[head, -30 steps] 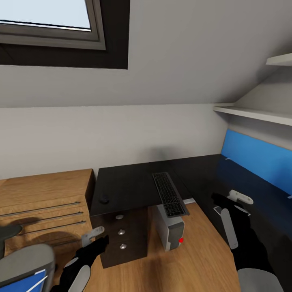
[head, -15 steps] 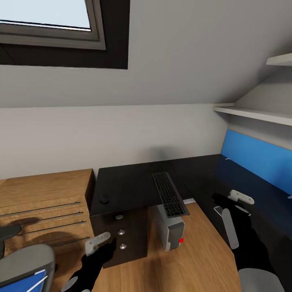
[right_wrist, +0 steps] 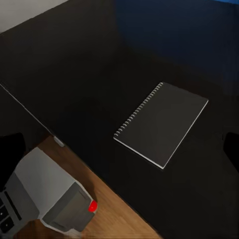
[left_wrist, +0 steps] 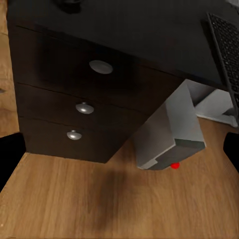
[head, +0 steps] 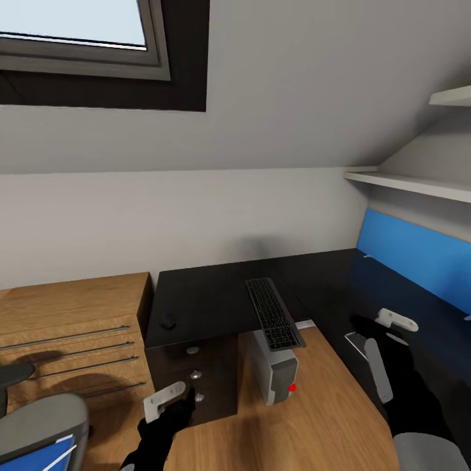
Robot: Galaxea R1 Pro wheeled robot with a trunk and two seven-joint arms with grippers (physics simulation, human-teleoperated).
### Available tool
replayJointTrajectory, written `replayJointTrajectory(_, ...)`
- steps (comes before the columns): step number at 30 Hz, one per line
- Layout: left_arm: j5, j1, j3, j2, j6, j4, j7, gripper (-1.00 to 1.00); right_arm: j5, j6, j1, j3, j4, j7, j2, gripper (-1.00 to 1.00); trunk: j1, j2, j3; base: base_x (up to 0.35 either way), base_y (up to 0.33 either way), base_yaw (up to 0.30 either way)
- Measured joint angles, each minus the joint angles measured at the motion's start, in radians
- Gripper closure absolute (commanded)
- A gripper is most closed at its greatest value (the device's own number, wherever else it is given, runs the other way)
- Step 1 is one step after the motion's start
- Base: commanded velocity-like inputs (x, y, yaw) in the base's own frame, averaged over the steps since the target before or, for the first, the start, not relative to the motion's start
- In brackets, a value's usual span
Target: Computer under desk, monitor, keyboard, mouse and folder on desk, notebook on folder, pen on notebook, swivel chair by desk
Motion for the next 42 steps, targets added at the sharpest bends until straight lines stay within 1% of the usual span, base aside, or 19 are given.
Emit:
replayJointTrajectory(1,0.001,0.002,-0.010,0.000,-0.030,0.000,0.045,-1.00,0.005,-0.006,-0.001,0.001,0.034,0.000,-0.008,-1.00,0.000,0.000,0.000,0.000,0.000,0.000)
replayJointTrajectory(2,0.002,0.003,-0.024,0.000,-0.050,0.000,0.075,-1.00,0.012,-0.014,-0.001,0.002,0.071,-0.001,-0.020,-1.00,0.000,0.000,0.000,0.000,0.000,0.000)
replayJointTrajectory(5,0.002,0.004,-0.051,0.001,-0.072,0.000,0.109,-1.00,0.026,-0.030,-0.004,0.003,0.134,-0.001,-0.044,-1.00,0.000,0.000,0.000,0.000,0.000,0.000)
replayJointTrajectory(7,0.001,0.004,-0.061,0.001,-0.078,0.000,0.118,-1.00,0.029,-0.037,-0.005,0.003,0.159,-0.001,-0.051,-1.00,0.000,0.000,0.000,0.000,0.000,0.000)
replayJointTrajectory(13,0.001,0.004,-0.075,0.002,-0.086,0.000,0.131,-1.00,0.034,-0.075,-0.012,0.003,0.227,-0.001,-0.069,-1.00,0.000,0.000,0.000,0.000,0.000,0.000)
replayJointTrajectory(24,0.002,0.004,-0.081,0.002,-0.085,0.000,0.133,-1.00,0.034,-0.120,-0.051,0.004,0.322,0.001,-0.083,-1.00,0.000,0.000,0.000,0.000,0.000,0.000)
replayJointTrajectory(25,0.002,0.004,-0.081,0.002,-0.085,0.000,0.133,-1.00,0.034,-0.134,-0.061,0.004,0.348,0.002,-0.090,-1.00,0.000,0.000,0.000,0.000,0.000,0.000)
replayJointTrajectory(29,0.002,0.004,-0.081,0.002,-0.084,0.000,0.133,-1.00,0.034,-0.174,-0.080,0.004,0.397,0.003,-0.104,-1.00,0.000,0.000,0.000,0.000,0.000,0.000)
replayJointTrajectory(30,0.002,0.005,-0.081,0.002,-0.084,0.001,0.133,-1.00,0.034,-0.205,-0.089,0.005,0.424,0.003,-0.111,-1.00,0.000,0.000,0.000,0.000,0.000,0.000)
replayJointTrajectory(35,0.002,0.004,-0.081,0.002,-0.083,0.001,0.133,-1.00,0.034,-0.241,-0.096,0.007,0.446,0.005,-0.116,-1.00,0.000,0.000,0.000,0.000,0.000,0.000)
replayJointTrajectory(36,0.003,0.004,-0.081,0.002,-0.083,0.002,0.133,-1.00,0.059,-0.359,-0.097,0.035,0.478,0.006,-0.117,-1.00,0.000,0.000,0.000,0.000,0.000,0.000)
replayJointTrajectory(39,0.002,0.004,-0.081,0.002,-0.083,0.002,0.133,-1.00,0.076,-0.428,-0.098,0.046,0.512,0.006,-0.118,-1.00,0.000,0.000,0.000,0.000,0.000,0.000)
replayJointTrajectory(40,0.002,0.004,-0.081,0.002,-0.084,0.002,0.133,-1.00,0.085,-0.461,-0.098,0.049,0.533,0.006,-0.117,-1.00,0.000,0.000,0.000,0.000,0.000,0.000)
replayJointTrajectory(42,0.002,0.004,-0.081,0.002,-0.085,0.002,0.133,-1.00,0.092,-0.482,-0.098,0.052,0.550,0.006,-0.117,-1.00,0.000,0.000,0.000,0.000,0.000,0.000)
